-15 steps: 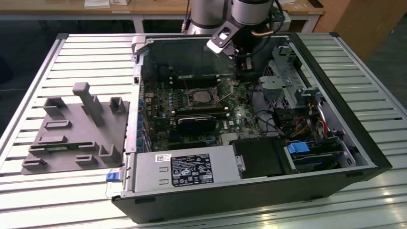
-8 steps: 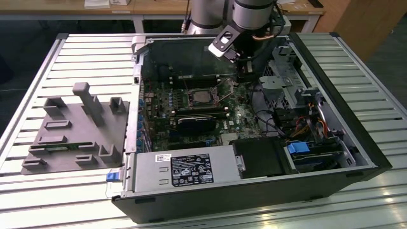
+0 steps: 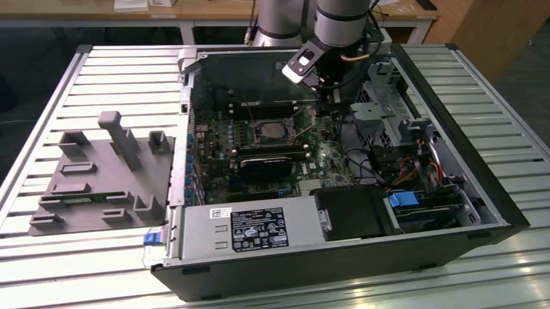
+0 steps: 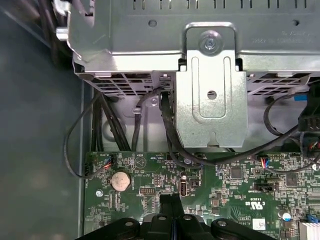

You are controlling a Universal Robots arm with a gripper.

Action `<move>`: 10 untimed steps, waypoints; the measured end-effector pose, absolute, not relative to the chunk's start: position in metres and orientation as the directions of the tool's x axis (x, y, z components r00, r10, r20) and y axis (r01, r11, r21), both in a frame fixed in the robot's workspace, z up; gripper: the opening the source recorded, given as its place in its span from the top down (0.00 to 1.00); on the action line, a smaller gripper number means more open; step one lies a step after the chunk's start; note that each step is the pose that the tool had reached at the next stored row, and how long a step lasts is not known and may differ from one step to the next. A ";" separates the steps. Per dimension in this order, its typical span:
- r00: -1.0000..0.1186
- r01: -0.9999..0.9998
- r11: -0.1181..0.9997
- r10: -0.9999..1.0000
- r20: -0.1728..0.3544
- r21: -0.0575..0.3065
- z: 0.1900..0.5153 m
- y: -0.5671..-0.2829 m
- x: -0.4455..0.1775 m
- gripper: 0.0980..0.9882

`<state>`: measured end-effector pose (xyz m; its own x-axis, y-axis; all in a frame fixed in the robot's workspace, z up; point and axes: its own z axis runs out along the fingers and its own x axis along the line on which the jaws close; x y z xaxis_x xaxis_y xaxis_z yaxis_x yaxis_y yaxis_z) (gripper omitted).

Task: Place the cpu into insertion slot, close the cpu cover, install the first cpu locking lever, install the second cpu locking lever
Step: 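Close the cpu cover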

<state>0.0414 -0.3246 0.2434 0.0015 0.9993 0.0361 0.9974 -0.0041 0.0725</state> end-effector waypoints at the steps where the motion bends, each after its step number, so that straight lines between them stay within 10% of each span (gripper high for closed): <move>1: 0.002 0.997 -0.004 0.999 0.036 0.072 0.242 -0.325 0.042 0.99; 10: 0.002 0.998 -0.004 0.999 0.034 0.069 0.239 -0.325 0.042 0.99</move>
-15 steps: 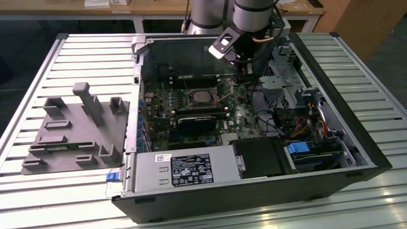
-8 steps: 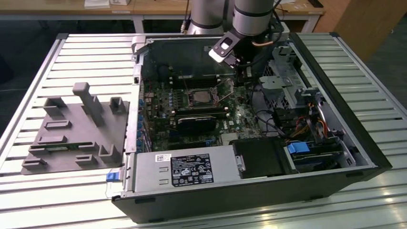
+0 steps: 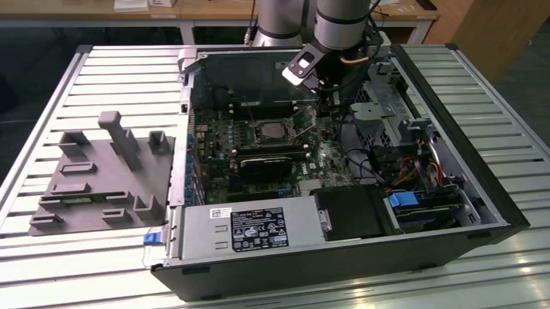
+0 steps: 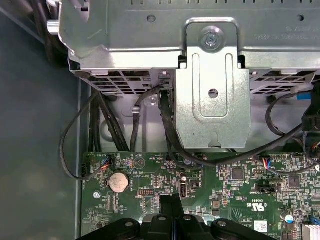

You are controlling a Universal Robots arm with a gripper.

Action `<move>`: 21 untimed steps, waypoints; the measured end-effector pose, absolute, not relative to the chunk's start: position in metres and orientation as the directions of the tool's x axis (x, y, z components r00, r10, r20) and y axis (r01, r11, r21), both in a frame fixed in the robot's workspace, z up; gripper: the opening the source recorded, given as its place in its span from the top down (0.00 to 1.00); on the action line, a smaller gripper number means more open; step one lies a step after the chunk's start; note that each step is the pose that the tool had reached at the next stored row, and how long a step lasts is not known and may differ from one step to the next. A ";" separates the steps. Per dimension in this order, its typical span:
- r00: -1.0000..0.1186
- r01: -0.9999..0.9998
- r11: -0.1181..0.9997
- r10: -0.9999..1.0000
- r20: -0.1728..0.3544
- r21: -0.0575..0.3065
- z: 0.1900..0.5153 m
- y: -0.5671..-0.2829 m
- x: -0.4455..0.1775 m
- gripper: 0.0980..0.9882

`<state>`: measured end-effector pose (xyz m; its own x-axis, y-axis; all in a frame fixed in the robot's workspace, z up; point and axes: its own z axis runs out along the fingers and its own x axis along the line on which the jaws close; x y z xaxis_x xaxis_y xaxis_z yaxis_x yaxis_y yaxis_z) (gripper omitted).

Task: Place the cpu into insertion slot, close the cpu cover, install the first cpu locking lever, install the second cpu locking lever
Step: 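Close the cpu cover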

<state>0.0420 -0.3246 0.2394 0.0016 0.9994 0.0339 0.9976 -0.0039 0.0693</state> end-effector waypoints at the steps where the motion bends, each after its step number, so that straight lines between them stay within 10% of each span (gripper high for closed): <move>1: 0.002 0.998 -0.004 0.999 0.034 0.069 0.239 -0.325 0.042 0.99; 8: 0.004 1.000 -0.004 0.999 0.033 -0.018 0.239 -0.325 0.043 0.99; 21: 0.005 1.000 -0.004 0.999 0.034 -0.022 0.239 -0.325 0.024 0.99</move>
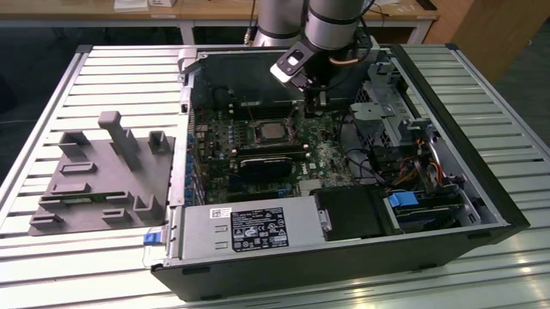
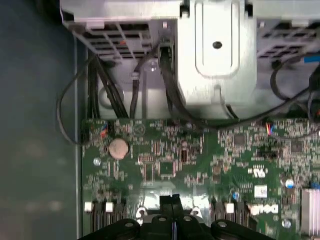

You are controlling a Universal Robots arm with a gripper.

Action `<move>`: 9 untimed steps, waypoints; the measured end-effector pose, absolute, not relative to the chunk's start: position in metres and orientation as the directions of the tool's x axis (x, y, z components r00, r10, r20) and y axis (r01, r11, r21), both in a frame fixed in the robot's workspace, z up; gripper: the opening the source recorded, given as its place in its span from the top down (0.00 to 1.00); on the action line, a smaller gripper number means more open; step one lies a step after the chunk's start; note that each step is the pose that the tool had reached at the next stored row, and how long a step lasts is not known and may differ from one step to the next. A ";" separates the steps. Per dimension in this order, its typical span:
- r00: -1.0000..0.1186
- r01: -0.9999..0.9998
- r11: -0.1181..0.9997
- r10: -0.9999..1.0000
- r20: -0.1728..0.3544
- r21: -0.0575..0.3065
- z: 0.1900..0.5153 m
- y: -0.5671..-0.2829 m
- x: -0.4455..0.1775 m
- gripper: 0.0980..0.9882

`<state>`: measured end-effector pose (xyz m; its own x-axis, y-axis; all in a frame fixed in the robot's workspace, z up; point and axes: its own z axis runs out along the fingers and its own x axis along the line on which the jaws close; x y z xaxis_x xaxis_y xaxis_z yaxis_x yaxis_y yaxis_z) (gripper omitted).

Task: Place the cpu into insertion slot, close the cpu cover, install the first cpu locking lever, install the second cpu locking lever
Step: 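Close the cpu cover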

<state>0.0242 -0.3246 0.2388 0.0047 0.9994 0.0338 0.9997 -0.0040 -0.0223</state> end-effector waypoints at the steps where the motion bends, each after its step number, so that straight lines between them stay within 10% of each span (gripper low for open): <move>1: 0.005 1.000 -0.004 0.999 0.034 -0.022 0.239 -0.325 0.022 0.99; 9: 0.005 1.000 -0.004 0.999 0.034 -0.022 0.239 -0.325 0.003 0.99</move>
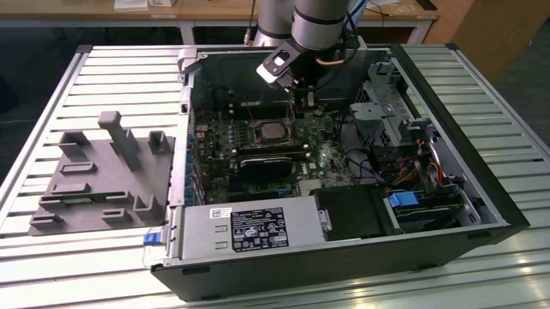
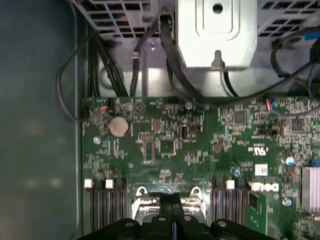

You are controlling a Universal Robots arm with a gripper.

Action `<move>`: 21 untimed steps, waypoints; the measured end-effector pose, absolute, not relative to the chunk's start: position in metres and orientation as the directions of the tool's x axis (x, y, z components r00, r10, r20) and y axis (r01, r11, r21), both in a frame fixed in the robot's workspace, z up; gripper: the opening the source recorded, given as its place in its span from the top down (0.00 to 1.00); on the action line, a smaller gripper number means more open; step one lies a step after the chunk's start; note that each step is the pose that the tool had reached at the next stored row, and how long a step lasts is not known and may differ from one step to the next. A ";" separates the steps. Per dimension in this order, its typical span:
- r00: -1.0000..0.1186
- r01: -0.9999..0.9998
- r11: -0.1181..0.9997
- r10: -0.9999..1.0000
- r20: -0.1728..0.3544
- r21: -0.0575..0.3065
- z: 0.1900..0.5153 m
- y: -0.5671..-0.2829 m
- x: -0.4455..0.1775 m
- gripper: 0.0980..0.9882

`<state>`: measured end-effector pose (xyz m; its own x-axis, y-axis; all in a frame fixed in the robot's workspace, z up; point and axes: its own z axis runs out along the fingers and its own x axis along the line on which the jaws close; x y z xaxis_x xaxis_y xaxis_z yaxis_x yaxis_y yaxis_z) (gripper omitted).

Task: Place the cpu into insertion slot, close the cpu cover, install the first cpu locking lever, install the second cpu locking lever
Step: 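Close the cpu cover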

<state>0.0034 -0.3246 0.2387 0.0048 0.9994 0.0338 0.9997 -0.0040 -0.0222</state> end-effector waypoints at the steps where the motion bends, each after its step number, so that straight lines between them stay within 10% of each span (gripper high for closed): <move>1: 0.005 1.000 -0.004 0.999 0.034 -0.022 0.239 -0.325 0.002 0.99; 21: 0.005 1.000 -0.004 0.999 0.034 -0.022 0.237 -0.325 -0.024 0.99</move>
<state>-0.0239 -0.3247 0.2365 0.0047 0.9994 0.0336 0.9997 -0.0040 -0.0223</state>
